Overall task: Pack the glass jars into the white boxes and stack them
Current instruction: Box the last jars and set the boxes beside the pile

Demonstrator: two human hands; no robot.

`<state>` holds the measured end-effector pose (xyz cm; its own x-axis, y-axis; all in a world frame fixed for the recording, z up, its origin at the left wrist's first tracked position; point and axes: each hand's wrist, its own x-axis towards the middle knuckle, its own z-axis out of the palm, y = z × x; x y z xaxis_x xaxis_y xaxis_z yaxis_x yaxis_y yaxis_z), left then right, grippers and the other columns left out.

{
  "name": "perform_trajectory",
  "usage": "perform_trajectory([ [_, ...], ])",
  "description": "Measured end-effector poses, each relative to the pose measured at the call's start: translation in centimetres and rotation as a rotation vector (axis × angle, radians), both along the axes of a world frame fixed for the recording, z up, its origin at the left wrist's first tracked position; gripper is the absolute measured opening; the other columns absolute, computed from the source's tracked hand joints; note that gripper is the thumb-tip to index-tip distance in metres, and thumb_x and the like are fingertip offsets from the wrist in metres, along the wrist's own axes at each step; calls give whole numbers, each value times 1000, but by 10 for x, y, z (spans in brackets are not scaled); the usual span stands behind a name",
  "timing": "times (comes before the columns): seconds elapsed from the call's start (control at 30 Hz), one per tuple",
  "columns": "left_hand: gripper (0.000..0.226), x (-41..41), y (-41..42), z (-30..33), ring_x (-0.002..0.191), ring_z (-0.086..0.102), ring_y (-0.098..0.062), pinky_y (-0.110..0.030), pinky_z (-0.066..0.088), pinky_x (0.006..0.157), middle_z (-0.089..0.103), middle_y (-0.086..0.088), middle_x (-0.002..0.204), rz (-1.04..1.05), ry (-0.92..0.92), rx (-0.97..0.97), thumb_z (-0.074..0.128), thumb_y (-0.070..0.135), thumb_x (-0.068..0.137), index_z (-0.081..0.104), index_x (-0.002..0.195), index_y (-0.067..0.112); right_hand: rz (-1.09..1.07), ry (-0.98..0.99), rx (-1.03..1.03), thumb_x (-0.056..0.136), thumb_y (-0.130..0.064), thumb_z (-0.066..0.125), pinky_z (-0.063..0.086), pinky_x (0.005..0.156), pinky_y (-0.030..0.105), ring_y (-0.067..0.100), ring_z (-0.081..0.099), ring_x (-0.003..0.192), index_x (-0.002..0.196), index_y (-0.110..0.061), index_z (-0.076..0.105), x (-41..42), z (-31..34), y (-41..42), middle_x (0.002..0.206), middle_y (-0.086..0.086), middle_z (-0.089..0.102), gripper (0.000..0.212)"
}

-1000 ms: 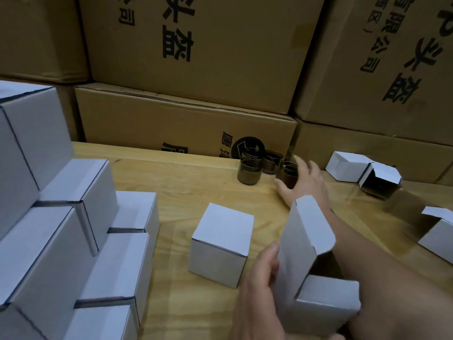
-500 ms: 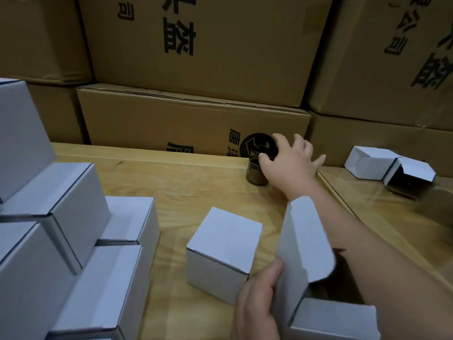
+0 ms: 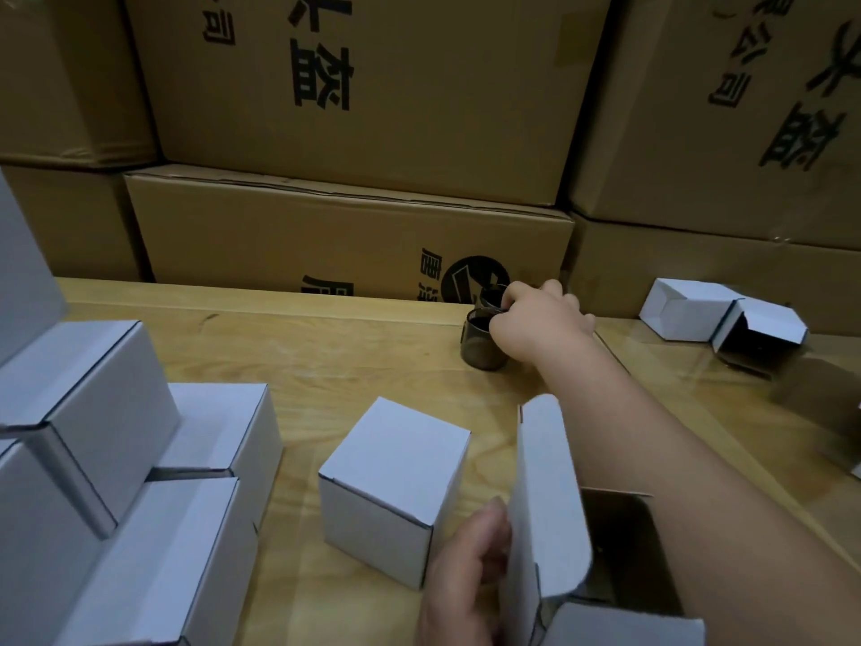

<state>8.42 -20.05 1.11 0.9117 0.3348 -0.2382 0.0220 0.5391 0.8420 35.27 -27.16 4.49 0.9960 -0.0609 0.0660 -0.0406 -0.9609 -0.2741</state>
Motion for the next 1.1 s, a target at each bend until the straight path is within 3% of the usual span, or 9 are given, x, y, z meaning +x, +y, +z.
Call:
perform_trajectory([
  [0.03, 32, 3, 3, 4, 58, 65, -2, -13, 46, 54, 68, 13, 52, -32, 49, -23, 66, 13, 63, 69, 36, 30, 7, -1, -1, 89, -37, 51, 32, 108, 54, 34, 44, 124, 130, -40, 53, -3, 0, -2, 139, 8, 41, 41],
  [0.07, 29, 4, 5, 6, 60, 65, -6, -16, 46, 56, 67, 10, 49, -75, 27, -73, 82, 14, 11, 66, 33, 27, 14, 2, 5, 89, -37, 51, 33, 108, 54, 34, 47, 119, 127, -39, 53, -8, 0, -4, 135, 7, 43, 38],
  [0.1, 39, 7, 8, 13, 63, 65, -10, -18, 47, 60, 65, 5, 47, -71, 72, -72, 77, 48, 56, 63, 29, 23, 21, 2, 12, 89, -37, 51, 33, 109, 54, 33, 49, 113, 123, -39, 54, -12, -1, -6, 131, 7, 45, 34],
  [0.13, 61, 13, 10, 12, 68, 65, -16, -22, 47, 68, 63, 1, 48, -87, 98, -84, 63, 9, 85, 58, 25, 18, 27, -4, 21, 88, -37, 51, 34, 108, 55, 31, 50, 108, 118, -39, 53, -16, -2, -9, 126, 5, 47, 30],
  [0.27, 86, 15, 22, 18, 85, 46, -30, -33, 33, 67, 53, 1, 75, -116, 158, -27, 52, 8, 101, 44, 16, 16, 13, -66, 104, 88, -41, 45, 40, 102, 53, 26, 48, 101, 109, -40, 50, -35, -11, -15, 119, 1, 49, 21],
  [0.47, 10, -13, 4, 3, 105, 55, -13, -39, 37, 112, 62, 5, 115, -85, -4, 220, 69, 34, 91, 66, 92, 43, -50, -213, 182, 91, -47, 42, 41, 103, 51, 19, 49, 102, 101, -39, 55, -75, -30, -29, 106, -5, 50, 19],
  [0.63, 118, -46, 0, -15, 115, 49, 7, -14, 38, 95, 43, 37, 121, -225, -285, 834, 85, 67, 29, 11, 120, 84, -70, -297, 234, 101, -59, 34, 40, 107, 54, 17, 51, 110, 113, -38, 60, -114, -41, -51, 109, -9, 53, 36],
  [0.9, 88, -51, -2, -23, 110, 52, 14, -2, 41, 79, 38, 53, 116, -84, -411, 775, 74, 63, 48, 16, 114, 66, -103, -372, 278, 93, -28, 54, 42, 108, 47, 15, 52, 118, 126, -30, 63, -178, -43, -82, 120, -10, 62, 35],
  [1.1, 61, -54, 4, -22, 107, 54, 8, -4, 41, 74, 50, 22, 120, -199, -405, 839, 70, 44, 65, 33, 110, 63, -160, -457, 285, 93, -21, 62, 35, 104, 34, 15, 35, 133, 133, -30, 60, -239, -50, -94, 137, -6, 47, 41],
])
